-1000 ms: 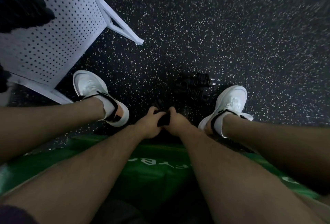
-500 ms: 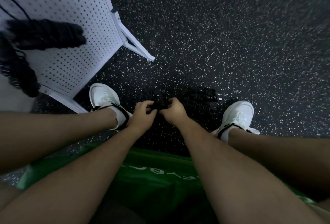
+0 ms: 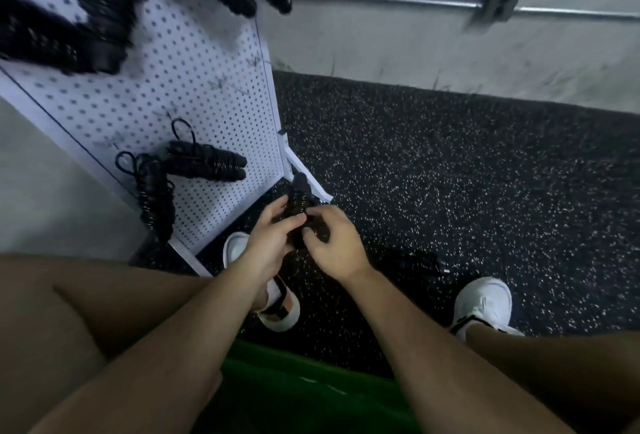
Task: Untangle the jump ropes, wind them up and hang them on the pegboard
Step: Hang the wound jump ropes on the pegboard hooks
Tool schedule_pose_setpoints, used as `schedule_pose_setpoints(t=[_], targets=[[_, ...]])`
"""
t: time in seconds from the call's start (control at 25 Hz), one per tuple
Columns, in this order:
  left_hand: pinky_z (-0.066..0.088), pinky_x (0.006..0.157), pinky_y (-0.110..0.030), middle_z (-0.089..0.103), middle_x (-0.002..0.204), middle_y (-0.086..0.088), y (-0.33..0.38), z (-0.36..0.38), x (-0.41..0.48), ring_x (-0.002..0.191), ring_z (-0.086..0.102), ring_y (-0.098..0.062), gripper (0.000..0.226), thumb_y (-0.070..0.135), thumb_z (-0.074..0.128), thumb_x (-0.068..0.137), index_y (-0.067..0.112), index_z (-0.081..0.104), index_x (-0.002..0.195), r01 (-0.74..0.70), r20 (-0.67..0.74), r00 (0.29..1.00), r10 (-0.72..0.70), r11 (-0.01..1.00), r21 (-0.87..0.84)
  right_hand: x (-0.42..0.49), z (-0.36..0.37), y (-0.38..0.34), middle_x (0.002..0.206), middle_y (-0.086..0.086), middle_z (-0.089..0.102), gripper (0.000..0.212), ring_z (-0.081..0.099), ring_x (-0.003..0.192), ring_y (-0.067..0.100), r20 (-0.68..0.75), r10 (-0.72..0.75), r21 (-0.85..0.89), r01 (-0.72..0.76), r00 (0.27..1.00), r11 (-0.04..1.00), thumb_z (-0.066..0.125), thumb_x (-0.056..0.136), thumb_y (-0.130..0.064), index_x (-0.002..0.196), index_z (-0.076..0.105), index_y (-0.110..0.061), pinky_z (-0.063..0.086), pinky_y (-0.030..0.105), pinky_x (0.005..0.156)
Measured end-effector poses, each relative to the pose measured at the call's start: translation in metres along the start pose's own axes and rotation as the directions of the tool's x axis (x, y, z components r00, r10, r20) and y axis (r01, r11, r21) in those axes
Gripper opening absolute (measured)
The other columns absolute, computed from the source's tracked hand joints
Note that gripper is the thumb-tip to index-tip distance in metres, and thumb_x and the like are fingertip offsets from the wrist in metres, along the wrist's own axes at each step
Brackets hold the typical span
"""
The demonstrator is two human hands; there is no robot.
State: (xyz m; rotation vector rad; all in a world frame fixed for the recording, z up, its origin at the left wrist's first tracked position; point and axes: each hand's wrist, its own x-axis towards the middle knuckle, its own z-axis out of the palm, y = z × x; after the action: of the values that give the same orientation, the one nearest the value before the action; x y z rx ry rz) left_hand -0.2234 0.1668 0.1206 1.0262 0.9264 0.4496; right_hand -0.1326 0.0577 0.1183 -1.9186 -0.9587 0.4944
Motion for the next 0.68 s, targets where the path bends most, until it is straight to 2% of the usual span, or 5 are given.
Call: schedule_pose_setpoints(t=[0.12,0.24,0.36,0.48,0.68], targets=[[0.059,0.086,-0.039,0.066,0.130,0.004,0.020,-0.003,-0.007,0.109,0.070,-0.015,0.051,0.005,0.068,0.092,0.029,0.059,0.136,-0.049,0.035,0.998,0.050,0.998,-0.024,0.009,-0.004,-0.018,0.119,-0.006,0.062,0.026,0.057,0.112,0.005,-0.120,0.073,0.140,-0.056,0.990,0.989,0.063,0.096,-0.021,0.122,0.066,-0.020,0.044,0.022,0.104],[0.058,0.091,-0.039,0.071,0.123,0.007,0.035,0.001,-0.017,0.113,0.069,-0.016,0.046,0.001,0.061,0.096,0.027,0.060,0.134,-0.142,0.081,0.986,0.143,0.990,-0.022,0.017,-0.007,-0.044,0.115,-0.018,0.064,0.037,0.064,0.104,-0.002,-0.061,0.212,0.421,-0.167,0.975,0.891,0.064,0.097,-0.029,0.132,0.053,-0.035,0.048,0.011,0.087],[0.054,0.095,-0.033,0.072,0.118,0.015,0.052,0.002,-0.023,0.114,0.067,-0.009,0.047,-0.001,0.057,0.096,0.030,0.062,0.131,-0.225,0.092,0.971,0.221,0.974,0.038,0.031,-0.008,-0.060,0.114,-0.020,0.066,0.051,0.065,0.100,-0.006,-0.023,0.248,0.548,-0.195,0.969,0.813,0.069,0.094,-0.033,0.135,0.043,-0.046,0.050,0.012,0.082],[0.050,0.088,-0.015,0.068,0.120,0.024,0.064,-0.002,-0.019,0.109,0.063,0.009,0.052,0.001,0.055,0.097,0.039,0.059,0.131,-0.294,0.084,0.955,0.284,0.942,0.161,0.046,-0.007,-0.068,0.122,-0.010,0.066,0.054,0.066,0.096,-0.008,-0.037,0.214,0.595,-0.150,0.976,0.790,0.073,0.092,-0.024,0.138,0.047,-0.037,0.051,0.009,0.075],[0.035,0.110,-0.020,0.048,0.125,0.048,0.081,-0.011,-0.002,0.122,0.042,0.025,0.056,0.013,0.054,0.101,0.052,0.047,0.141,-0.400,0.059,0.913,0.404,0.855,0.331,0.072,0.002,-0.086,0.129,-0.010,0.060,0.066,0.064,0.103,-0.008,-0.084,0.128,0.607,-0.051,0.988,0.793,0.075,0.090,-0.018,0.145,0.042,-0.031,0.052,0.016,0.091]])
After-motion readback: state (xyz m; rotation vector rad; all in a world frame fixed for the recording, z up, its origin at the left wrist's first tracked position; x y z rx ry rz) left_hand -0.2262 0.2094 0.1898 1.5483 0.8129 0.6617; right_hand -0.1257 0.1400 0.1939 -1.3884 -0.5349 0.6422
